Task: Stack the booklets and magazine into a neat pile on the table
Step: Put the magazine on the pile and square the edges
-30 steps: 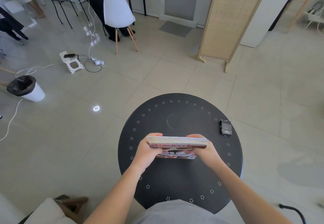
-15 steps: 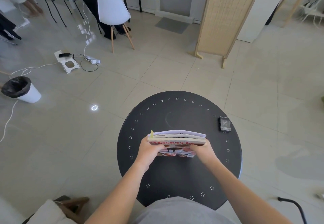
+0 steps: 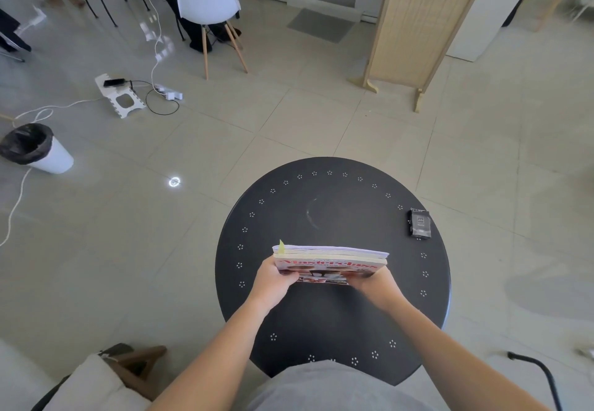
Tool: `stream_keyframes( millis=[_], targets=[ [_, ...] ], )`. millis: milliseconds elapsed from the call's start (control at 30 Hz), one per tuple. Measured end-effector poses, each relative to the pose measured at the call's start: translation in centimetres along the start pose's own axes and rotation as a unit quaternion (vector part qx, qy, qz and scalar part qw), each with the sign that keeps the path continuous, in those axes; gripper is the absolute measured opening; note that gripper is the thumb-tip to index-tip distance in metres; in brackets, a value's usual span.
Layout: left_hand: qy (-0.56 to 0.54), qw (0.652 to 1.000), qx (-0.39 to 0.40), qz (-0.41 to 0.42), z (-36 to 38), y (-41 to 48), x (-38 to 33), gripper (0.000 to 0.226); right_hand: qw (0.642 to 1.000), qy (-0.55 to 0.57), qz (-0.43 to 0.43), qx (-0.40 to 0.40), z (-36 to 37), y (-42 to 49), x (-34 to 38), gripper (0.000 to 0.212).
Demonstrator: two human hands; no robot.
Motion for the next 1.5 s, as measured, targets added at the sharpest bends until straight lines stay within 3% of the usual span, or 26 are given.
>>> stream_keyframes(
  millis=[167, 400, 800, 967, 1233, 1333, 1400, 1500],
  targets=[
    [0.047, 0.999, -0.017, 0.008, -0.2, 1.0, 0.4, 0.043, 1.0, 0.0, 0.024, -0.003, 0.1, 0.6, -0.9, 0.039],
    [0.089, 0.996, -0.027, 0.012, -0.3, 2.1, 0.6, 0.039, 0.998, 0.017, 0.057, -0.006, 0.3, 0.9, -1.8, 0.026],
    [0.119, 0.991, -0.054, 0.021, -0.4, 2.6, 1.0, 0.04, 0.997, -0.015, 0.077, -0.007, 1.1, 0.4, -3.7, 0.039],
    [0.133, 0.989, -0.062, 0.009, -0.4, 2.3, 1.0, 0.037, 0.996, -0.026, 0.081, -0.004, 0.9, 0.2, -2.6, 0.024],
    [0.208, 0.978, -0.017, -0.021, -1.5, 2.3, 2.1, 0.038, 0.982, -0.13, 0.076, 0.115, 1.9, -0.8, -1.9, 0.016],
    [0.209, 0.977, -0.009, -0.034, -2.3, 2.4, 3.2, 0.037, 0.975, -0.138, 0.073, 0.16, 2.6, -1.2, -1.3, 0.004],
    [0.195, 0.98, -0.007, -0.044, -2.7, 2.5, 3.9, 0.033, 0.97, -0.139, 0.076, 0.184, 3.3, -1.1, -1.2, 0.014],
    [0.174, 0.983, -0.011, -0.059, -3.2, 2.8, 4.9, 0.029, 0.967, -0.114, 0.092, 0.207, 4.3, -0.9, -0.8, 0.013]
  ],
)
Point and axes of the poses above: each hand's wrist, its own y-axis towards the middle knuckle, its own z-axis out of the palm, x = y × z, the point moved 7 cm from there along y, towards the middle knuckle, and after that the axes turned 14 degrees about -z, right-handed, at the moved point
